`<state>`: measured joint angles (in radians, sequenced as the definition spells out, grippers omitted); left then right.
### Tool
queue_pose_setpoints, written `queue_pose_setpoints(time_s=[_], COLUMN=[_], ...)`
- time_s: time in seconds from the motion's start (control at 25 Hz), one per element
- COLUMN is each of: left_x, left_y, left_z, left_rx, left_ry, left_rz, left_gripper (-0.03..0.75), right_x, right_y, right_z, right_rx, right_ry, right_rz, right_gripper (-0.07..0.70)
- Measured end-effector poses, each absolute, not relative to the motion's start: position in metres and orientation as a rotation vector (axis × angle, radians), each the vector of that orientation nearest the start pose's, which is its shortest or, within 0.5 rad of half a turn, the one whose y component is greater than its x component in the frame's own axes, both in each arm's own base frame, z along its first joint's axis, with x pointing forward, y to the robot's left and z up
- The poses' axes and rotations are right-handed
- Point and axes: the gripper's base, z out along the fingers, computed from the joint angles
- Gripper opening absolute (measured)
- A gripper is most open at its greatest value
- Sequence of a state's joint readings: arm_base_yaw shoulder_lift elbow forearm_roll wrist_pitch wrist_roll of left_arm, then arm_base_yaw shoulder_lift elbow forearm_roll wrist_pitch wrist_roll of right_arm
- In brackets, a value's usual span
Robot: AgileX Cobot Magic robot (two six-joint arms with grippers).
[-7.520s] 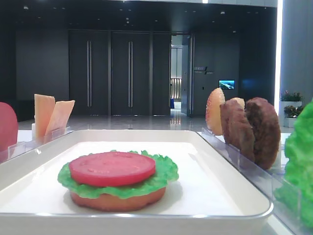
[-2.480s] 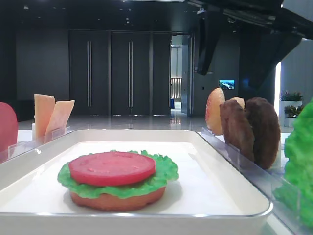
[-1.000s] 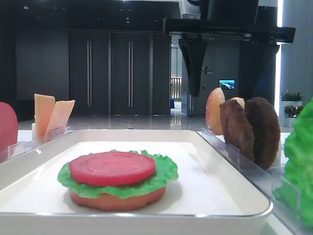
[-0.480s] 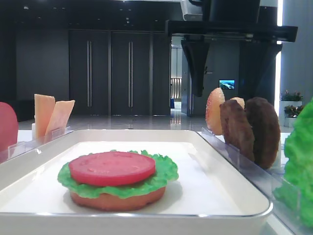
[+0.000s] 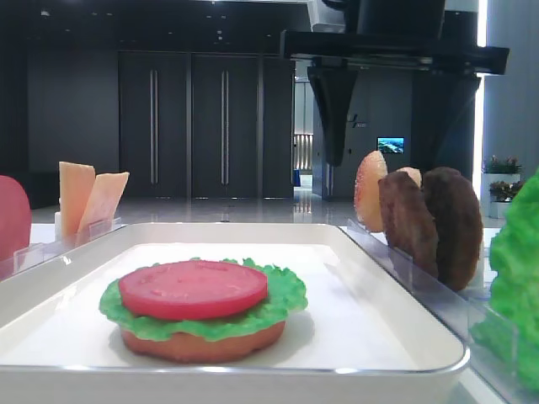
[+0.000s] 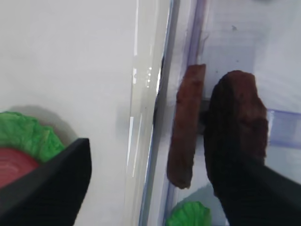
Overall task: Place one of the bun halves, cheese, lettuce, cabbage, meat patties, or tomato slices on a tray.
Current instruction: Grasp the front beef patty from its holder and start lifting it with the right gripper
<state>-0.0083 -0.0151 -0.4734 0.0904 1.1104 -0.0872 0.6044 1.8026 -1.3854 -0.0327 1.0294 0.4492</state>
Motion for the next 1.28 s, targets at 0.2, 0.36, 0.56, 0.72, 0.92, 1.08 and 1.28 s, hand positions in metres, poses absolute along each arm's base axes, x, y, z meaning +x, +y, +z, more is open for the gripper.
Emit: queue_pose_setpoints(time_s=[0.2, 0.36, 0.56, 0.72, 0.92, 1.08, 1.28], left_x=[-0.006, -0.006, -0.006, -0.006, -0.006, -0.006, -0.006], left_y=[0.007, 0.007, 0.007, 0.007, 0.007, 0.007, 0.007], left_z=[0.266, 0.266, 0.266, 0.266, 0.266, 0.266, 0.266], left_rx=[-0.089, -0.089, -0.089, -0.089, -0.089, -0.089, -0.089], left_ry=[2.100, 2.100, 2.100, 2.100, 2.100, 2.100, 2.100], left_rz=[0.052, 0.052, 0.052, 0.052, 0.052, 0.052, 0.052], left_gripper=[0.517, 0.517, 0.517, 0.517, 0.517, 0.517, 0.517], right_x=[0.301, 0.302, 0.306, 0.306, 0.307, 0.308, 0.310], right_y=[0.208, 0.209, 0.211, 0.211, 0.211, 0.209, 0.207], right_z=[0.240, 0.234, 0.219, 0.219, 0.219, 0.219, 0.219], right_rx=[-0.263, -0.279, -0.308, -0.311, -0.316, -0.315, -0.321], right_ry=[2.942, 2.954, 2.988, 2.987, 2.978, 2.975, 2.963], right_rz=[0.154, 0.142, 0.112, 0.113, 0.105, 0.094, 0.064], right_gripper=[0.506, 0.506, 0.506, 0.506, 0.487, 0.421, 0.342])
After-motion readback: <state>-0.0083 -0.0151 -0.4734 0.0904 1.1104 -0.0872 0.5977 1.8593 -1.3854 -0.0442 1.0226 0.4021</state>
